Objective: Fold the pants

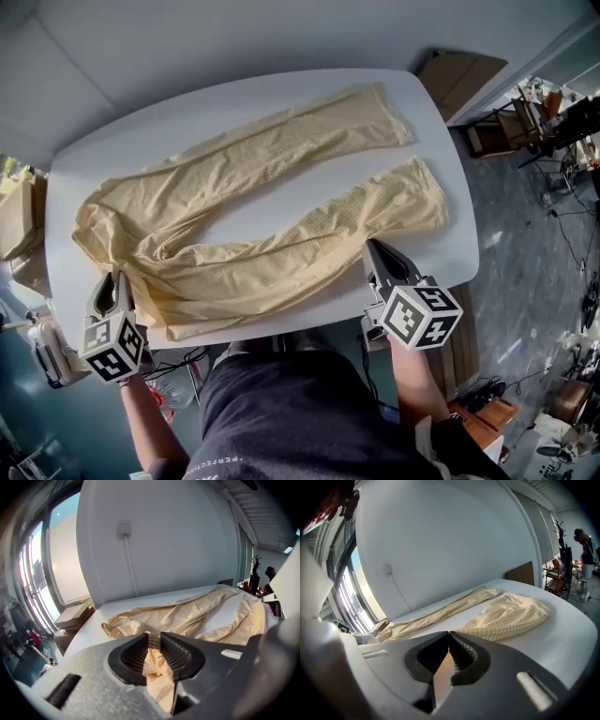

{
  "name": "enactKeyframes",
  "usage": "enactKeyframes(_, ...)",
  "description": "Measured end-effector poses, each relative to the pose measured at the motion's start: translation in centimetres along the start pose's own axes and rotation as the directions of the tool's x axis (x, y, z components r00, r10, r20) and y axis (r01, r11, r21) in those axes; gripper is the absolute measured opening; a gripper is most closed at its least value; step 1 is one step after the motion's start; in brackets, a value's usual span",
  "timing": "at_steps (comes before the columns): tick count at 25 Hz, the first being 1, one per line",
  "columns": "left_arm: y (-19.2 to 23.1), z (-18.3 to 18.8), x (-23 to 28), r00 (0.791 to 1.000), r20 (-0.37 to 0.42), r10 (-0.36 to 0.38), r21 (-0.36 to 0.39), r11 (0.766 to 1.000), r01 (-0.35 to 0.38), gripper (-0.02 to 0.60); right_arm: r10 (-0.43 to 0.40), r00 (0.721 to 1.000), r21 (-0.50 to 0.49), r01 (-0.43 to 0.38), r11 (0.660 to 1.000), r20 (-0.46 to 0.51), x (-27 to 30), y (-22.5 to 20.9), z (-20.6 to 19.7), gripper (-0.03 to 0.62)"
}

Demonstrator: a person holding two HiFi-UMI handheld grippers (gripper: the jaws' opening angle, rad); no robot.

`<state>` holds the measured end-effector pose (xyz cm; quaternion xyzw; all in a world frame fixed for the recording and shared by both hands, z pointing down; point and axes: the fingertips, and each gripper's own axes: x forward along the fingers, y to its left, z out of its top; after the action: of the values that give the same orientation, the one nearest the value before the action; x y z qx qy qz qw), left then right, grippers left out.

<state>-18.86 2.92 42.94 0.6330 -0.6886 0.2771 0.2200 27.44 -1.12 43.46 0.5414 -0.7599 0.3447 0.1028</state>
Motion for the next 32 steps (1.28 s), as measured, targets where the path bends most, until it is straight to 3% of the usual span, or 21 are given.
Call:
enactKeyframes(7, 4.3, -0.5, -1.1, 1.0, 0.016, -0.026, -0.033, 0.999, 0.027, 0.084, -0.066, 0.996, -0.009, 0.066, 0.998, 0.067, 1.5, 2.4, 2.6, 0.009)
enactKeyframes(16, 8.2, -1.6, -0.8, 0.991, 0.04, -0.128, -0.025, 0.991, 0.129, 0.084, -0.134, 0.979, -0.065, 0.145, 0.987, 0.153, 4.7, 6.9, 5.1, 0.008)
enactKeyframes(21, 10.3, -2.3, -0.9, 0.992, 0.052, -0.113, -0.071, 0.991, 0.116, 0.084, -0.154, 0.971, -0.108, 0.175, 0.978, 0.185, 5.7, 8.4, 6.8, 0.009)
enactKeyframes(32, 13.4, -1.3, 0.4, 0.999, 0.041, -0.015, -0.134, 0.991, 0.021, 0.084, -0.107, 0.974, -0.157, 0.139, 0.978, 0.199, 11.4, 10.1, 10.7, 0.009)
